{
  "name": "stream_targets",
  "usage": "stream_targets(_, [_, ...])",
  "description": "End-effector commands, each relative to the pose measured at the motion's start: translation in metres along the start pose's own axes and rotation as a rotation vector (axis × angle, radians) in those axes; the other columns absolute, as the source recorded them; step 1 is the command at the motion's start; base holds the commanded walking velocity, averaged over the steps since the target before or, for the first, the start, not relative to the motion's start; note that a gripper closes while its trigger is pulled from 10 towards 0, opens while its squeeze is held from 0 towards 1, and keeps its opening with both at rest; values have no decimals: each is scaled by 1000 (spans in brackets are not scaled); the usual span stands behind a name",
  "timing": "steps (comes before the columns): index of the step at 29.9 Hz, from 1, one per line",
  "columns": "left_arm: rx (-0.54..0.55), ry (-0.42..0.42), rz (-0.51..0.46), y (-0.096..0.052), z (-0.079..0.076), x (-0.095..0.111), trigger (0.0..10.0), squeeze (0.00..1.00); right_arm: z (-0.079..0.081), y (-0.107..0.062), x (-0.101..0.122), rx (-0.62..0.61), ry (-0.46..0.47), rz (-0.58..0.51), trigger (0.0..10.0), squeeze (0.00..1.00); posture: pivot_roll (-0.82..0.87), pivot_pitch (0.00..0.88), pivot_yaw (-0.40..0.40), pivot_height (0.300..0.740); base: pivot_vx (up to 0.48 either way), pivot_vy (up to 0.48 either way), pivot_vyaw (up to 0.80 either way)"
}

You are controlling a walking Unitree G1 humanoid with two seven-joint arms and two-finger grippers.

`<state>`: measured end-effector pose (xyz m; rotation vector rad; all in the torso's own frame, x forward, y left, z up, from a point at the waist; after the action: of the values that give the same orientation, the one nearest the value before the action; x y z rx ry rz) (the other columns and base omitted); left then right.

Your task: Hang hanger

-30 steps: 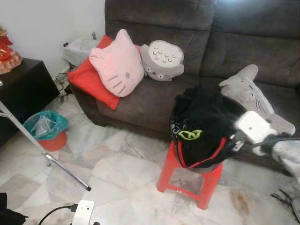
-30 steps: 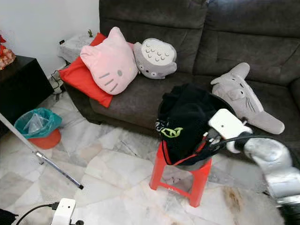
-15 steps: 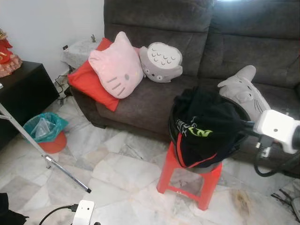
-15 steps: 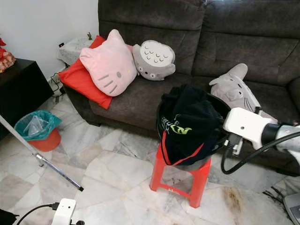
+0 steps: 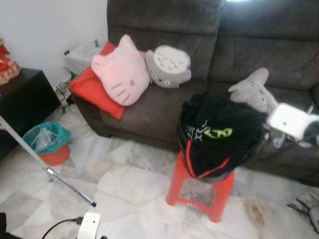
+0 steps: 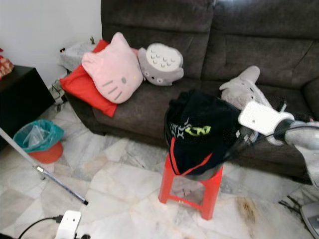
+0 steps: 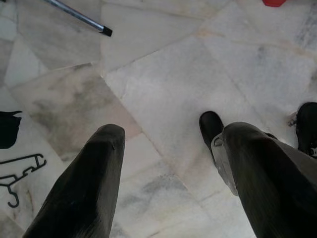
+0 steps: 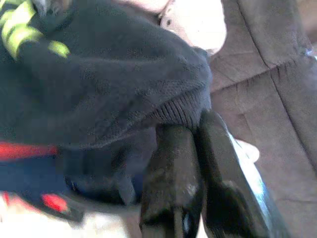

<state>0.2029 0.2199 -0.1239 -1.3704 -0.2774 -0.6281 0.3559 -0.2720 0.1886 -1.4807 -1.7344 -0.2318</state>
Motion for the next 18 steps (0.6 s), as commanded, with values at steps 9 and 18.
stream_targets(9, [6,-11,-3,0,2,0,10000,0,23,34,1,54,99,-55,10000,0,-121,0,68,736,0,0,0])
stream_targets(18, [9,-13,-2,0,2,-1,10000,0,27,47,-6,30,160,-47,10000,0,-115,0,67,736,0,0,0])
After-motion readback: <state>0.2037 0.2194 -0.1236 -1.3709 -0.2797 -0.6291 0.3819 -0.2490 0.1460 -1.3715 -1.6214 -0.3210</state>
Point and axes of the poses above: a point about 5 cm out from each wrist's last joint towards the gripper, its own y axis pointing out of the wrist towards the gripper, its own x axis along the axis of the wrist's last joint, z = x × y, the point moved 5 cm from there along y, pointing out of the wrist towards the gripper, and after that the axes turned 6 degrees about y, right-handed, at the moved point
